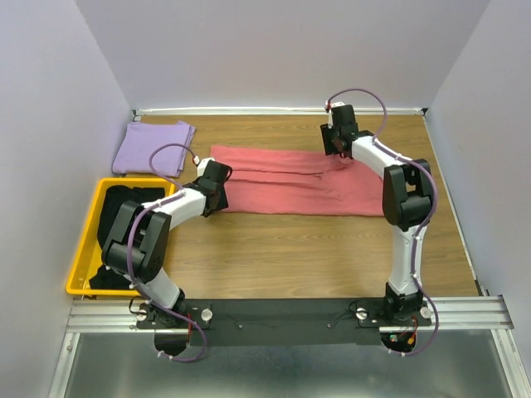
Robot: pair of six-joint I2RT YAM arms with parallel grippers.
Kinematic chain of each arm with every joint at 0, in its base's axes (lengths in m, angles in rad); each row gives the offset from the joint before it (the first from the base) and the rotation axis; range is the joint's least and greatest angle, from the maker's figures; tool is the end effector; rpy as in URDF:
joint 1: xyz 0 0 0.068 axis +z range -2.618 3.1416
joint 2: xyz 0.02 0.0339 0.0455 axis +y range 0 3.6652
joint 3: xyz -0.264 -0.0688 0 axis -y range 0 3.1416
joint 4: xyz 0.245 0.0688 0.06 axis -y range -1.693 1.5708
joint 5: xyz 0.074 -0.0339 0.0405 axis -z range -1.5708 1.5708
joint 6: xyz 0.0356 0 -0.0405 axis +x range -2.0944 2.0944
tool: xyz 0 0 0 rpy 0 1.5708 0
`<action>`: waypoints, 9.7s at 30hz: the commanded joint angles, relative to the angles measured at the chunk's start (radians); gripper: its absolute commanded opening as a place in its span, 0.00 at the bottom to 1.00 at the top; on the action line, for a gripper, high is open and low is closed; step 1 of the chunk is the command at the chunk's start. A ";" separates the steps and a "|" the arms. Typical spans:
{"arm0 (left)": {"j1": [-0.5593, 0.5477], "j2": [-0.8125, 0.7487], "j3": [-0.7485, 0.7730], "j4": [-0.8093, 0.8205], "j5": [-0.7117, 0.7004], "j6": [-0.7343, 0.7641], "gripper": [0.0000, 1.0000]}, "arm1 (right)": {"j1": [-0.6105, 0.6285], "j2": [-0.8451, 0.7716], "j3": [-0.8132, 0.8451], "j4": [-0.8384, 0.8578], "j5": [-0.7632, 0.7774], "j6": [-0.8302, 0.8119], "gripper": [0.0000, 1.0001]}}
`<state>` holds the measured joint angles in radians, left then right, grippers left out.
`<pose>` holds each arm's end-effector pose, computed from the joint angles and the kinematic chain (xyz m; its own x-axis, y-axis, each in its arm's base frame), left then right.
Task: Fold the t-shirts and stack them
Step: Fold the tshirt
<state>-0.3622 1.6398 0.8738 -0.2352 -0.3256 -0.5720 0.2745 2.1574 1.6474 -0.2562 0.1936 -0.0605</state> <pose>0.2981 -0.1008 0.1595 -0.7565 -0.2618 -0.5993 -0.2796 0.9579 -0.0654 0.4713 0.1256 0.1906 -0.6582 -0.2470 -0.7112 -0.1727 0.9690 -0.1767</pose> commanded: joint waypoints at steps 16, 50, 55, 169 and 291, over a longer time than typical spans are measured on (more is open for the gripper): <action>0.002 -0.115 -0.006 -0.119 0.013 0.006 0.63 | -0.004 -0.261 -0.302 0.001 -0.246 0.278 0.39; 0.003 0.029 0.223 -0.052 0.005 0.118 0.70 | -0.106 -0.559 -0.556 0.015 -0.223 0.462 0.58; 0.003 0.197 0.387 -0.058 0.025 0.139 0.70 | -0.142 -0.646 -0.717 0.015 -0.226 0.554 0.57; -0.337 -0.293 -0.090 -0.138 0.163 -0.039 0.71 | -0.075 -0.119 -0.226 -0.037 -0.128 0.630 0.64; -0.712 0.101 0.083 -0.351 0.039 -0.408 0.03 | 0.054 -1.054 -1.077 -0.414 -0.260 0.746 0.01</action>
<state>-1.0405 1.6924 0.9848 -0.4816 -0.2653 -0.9318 0.3191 1.1648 0.5629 -0.6514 -0.0563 0.6914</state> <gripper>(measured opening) 0.138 0.013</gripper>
